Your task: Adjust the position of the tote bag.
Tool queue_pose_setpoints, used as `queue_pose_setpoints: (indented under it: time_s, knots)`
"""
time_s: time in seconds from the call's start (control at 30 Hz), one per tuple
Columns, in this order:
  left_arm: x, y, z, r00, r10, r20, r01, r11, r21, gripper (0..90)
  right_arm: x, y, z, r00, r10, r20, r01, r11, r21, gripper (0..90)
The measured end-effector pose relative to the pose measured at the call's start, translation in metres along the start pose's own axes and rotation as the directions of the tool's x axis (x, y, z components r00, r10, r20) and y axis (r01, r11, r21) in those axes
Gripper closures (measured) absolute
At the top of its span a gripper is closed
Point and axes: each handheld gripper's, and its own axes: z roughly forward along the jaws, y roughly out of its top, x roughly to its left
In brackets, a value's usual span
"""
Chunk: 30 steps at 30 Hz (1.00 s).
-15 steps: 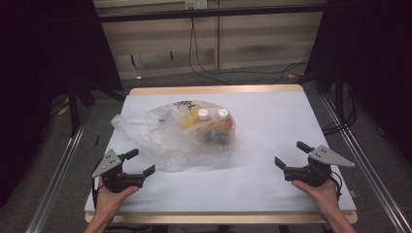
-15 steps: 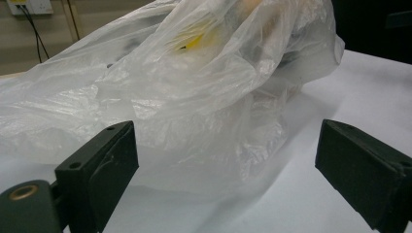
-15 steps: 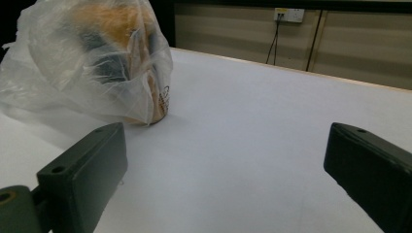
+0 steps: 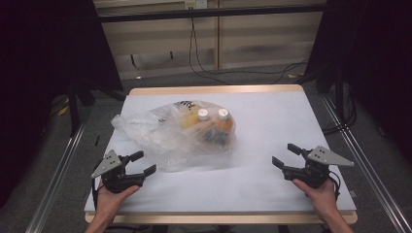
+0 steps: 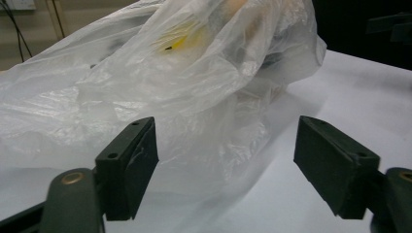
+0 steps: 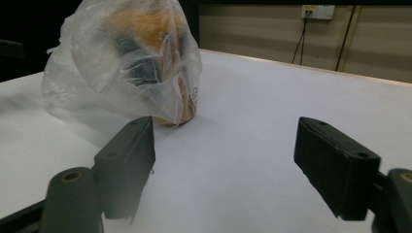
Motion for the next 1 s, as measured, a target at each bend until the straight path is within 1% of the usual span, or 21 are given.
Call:
queue_pose_setpoints:
  time_s: [0.03, 0.07, 0.1, 0.13, 0.23, 0.27, 0.3, 0.37, 0.4, 0.43, 0.53, 0.57, 0.6, 0.63, 0.67, 0.7, 0.77, 0.83, 0.87, 0.93, 1.0]
  knots:
    - [-0.002, 0.000, 0.000, 0.9999, -0.005, 0.009, 0.005, 1.0000, -0.006, 29.8, 0.001, 0.000, 0.000, 1.0000, 0.002, -0.005, -0.002, 1.000, -0.003, 26.7]
    - [-0.003, 0.000, -0.001, 0.9999, -0.006, 0.009, 0.006, 1.0000, -0.006, 32.5, 0.002, 0.001, 0.001, 0.9998, -0.011, -0.017, 0.011, 1.000, 0.004, 30.9]
    - [-0.003, 0.001, -0.001, 0.9997, -0.017, 0.015, 0.017, 0.9997, -0.018, 32.5, 0.002, 0.001, 0.001, 0.9998, -0.011, -0.017, 0.011, 1.000, 0.004, 30.9]
    - [-0.003, 0.001, -0.002, 0.9998, -0.011, 0.019, 0.011, 0.9998, -0.014, 33.2, 0.003, 0.003, 0.002, 0.9992, 0.014, -0.038, -0.013, 1.000, 0.012, 32.0]
    - [-0.003, 0.003, -0.005, 0.9998, 0.005, 0.021, -0.005, 0.9998, -0.020, 38.5, 0.006, 0.006, 0.004, 0.9984, -0.003, -0.056, 0.005, 1.000, 0.023, 38.5]
    - [-0.004, 0.003, -0.006, 0.9997, -0.002, 0.025, 0.003, 0.9998, -0.019, 42.3, 0.008, 0.007, 0.005, 0.9970, 0.006, -0.078, -0.003, 0.999, 0.034, 40.6]
    - [-0.005, 0.003, -0.007, 0.9999, 0.001, 0.017, -0.001, 0.9998, -0.019, 42.3, 0.008, 0.007, 0.005, 0.9970, 0.006, -0.078, -0.003, 0.999, 0.034, 40.6]
    - [-0.004, 0.004, -0.009, 0.9994, -0.005, 0.033, 0.006, 0.9997, -0.023, 44.6, 0.010, 0.009, 0.008, 0.9955, 0.014, -0.094, -0.009, 0.999, 0.052, 42.3]
    - [-0.005, 0.005, -0.010, 0.9994, -0.017, 0.030, 0.017, 0.9997, -0.018, 45.4, 0.011, 0.009, 0.009, 0.9937, 0.008, -0.112, -0.001, 0.998, 0.060, 42.7]
    - [-0.006, 0.005, -0.010, 0.9987, -0.028, 0.043, 0.028, 0.9996, -0.009, 48.7, 0.014, 0.011, 0.012, 0.9909, -0.007, -0.135, 0.018, 0.997, 0.078, 42.7]
    - [-0.008, 0.007, -0.013, 0.9985, -0.032, 0.044, 0.031, 0.9995, 0.010, 50.5, 0.017, 0.015, 0.015, 0.9882, -0.020, -0.152, 0.033, 0.996, 0.085, 44.3]
    - [-0.008, 0.007, -0.014, 0.9979, -0.036, 0.055, 0.035, 0.9993, 0.013, 52.2, 0.020, 0.018, 0.018, 0.9830, -0.007, -0.183, 0.024, 0.995, 0.092, 44.6]
    - [-0.009, 0.008, -0.015, 0.9979, -0.037, 0.053, 0.036, 0.9991, 0.020, 52.2, 0.020, 0.018, 0.018, 0.9830, -0.007, -0.183, 0.024, 0.995, 0.092, 44.6]
    - [-0.009, 0.008, -0.015, 0.9979, -0.037, 0.053, 0.036, 0.9991, 0.025, 53.9, 0.023, 0.020, 0.020, 0.9770, -0.008, -0.213, 0.032, 0.994, 0.107, 45.7]
    - [-0.009, 0.009, -0.016, 0.9977, -0.041, 0.055, 0.039, 0.9988, 0.028, 53.8, 0.026, 0.021, 0.021, 0.9753, -0.011, -0.220, 0.038, 0.992, 0.118, 45.7]
    - [-0.009, 0.009, -0.016, 0.9960, -0.045, 0.078, 0.042, 0.9985, 0.034, 53.8, 0.026, 0.021, 0.021, 0.9753, -0.011, -0.220, 0.038, 0.992, 0.118, 45.7]
    - [-0.009, 0.009, -0.019, 0.9968, -0.040, 0.070, 0.037, 0.9987, 0.036, 54.2, 0.031, 0.021, 0.024, 0.9695, -0.012, -0.245, 0.047, 0.990, 0.136, 46.7]
    - [-0.009, 0.010, -0.022, 0.9946, -0.056, 0.088, 0.053, 0.9982, 0.026, 54.7, 0.037, 0.022, 0.027, 0.9640, 0.001, -0.266, 0.038, 0.989, 0.144, 48.6]
    - [-0.008, 0.010, -0.023, 0.9949, -0.052, 0.087, 0.049, 0.9983, 0.030, 55.0, 0.039, 0.022, 0.030, 0.9615, -0.003, -0.275, 0.043, 0.989, 0.143, 49.3]
    - [-0.007, 0.010, -0.023, 0.9917, -0.072, 0.106, 0.071, 0.9973, 0.019, 54.0, 0.043, 0.024, 0.035, 0.9552, -0.004, -0.296, 0.050, 0.988, 0.148, 50.1]
    - [-0.006, 0.011, -0.023, 0.9908, -0.069, 0.116, 0.067, 0.9975, 0.019, 55.1, 0.048, 0.027, 0.041, 0.9492, 0.000, -0.315, 0.050, 0.987, 0.151, 51.6]
